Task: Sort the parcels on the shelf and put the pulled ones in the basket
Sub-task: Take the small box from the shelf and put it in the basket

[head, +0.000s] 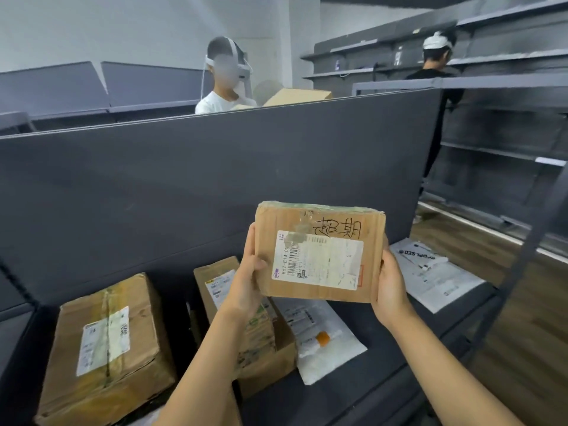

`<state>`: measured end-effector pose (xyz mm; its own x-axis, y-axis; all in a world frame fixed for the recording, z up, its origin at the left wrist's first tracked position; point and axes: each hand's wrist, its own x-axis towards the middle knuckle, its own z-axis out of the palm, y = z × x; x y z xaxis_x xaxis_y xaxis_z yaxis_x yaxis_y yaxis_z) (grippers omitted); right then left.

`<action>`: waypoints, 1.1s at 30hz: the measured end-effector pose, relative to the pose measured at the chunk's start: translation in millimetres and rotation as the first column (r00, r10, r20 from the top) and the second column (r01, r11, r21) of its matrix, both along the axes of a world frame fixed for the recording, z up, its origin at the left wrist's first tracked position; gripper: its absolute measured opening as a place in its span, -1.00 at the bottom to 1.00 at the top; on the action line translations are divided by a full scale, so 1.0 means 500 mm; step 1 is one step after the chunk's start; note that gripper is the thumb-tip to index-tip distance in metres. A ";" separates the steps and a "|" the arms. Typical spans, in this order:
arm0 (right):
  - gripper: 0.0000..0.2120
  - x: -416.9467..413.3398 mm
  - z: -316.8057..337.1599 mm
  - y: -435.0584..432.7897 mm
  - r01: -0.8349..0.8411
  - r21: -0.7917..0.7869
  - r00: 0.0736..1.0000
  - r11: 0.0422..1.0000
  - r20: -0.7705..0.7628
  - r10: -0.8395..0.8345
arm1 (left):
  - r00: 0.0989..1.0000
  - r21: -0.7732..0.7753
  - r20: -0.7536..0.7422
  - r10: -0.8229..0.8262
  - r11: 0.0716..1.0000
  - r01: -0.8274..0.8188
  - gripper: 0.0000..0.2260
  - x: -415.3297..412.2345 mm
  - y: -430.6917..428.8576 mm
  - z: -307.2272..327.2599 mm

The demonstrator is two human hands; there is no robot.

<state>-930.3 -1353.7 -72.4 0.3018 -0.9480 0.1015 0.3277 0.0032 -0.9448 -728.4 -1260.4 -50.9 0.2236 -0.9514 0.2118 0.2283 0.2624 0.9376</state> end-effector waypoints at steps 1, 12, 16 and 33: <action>-0.57 -0.023 -0.003 -0.004 0.022 0.022 1.000 1.000 -0.012 -0.022 | 1.000 0.018 0.012 -0.011 1.000 0.010 -0.45 -0.023 -0.009 -0.005; -0.47 -0.424 -0.172 0.008 0.414 0.370 0.910 0.831 -0.199 -0.365 | 0.922 0.337 0.037 -0.387 0.873 0.353 -0.62 -0.395 -0.165 -0.183; -0.46 -0.559 -0.262 0.035 0.509 0.454 0.861 0.731 -0.282 -0.424 | 0.867 0.443 0.001 -0.497 0.778 0.446 -0.56 -0.521 -0.194 -0.288; -0.48 -0.665 -0.740 -0.002 0.590 0.751 0.796 0.296 -0.478 -0.371 | 0.832 0.790 -0.041 -0.553 0.492 0.366 -0.58 -0.651 -0.285 -0.760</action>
<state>-1263.0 -1355.0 -442.6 -0.3326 -0.4820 -0.8106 0.3922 0.7110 -0.5837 -1054.0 -1402.7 -430.8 -0.2504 -0.7343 -0.6310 -0.1041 -0.6275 0.7716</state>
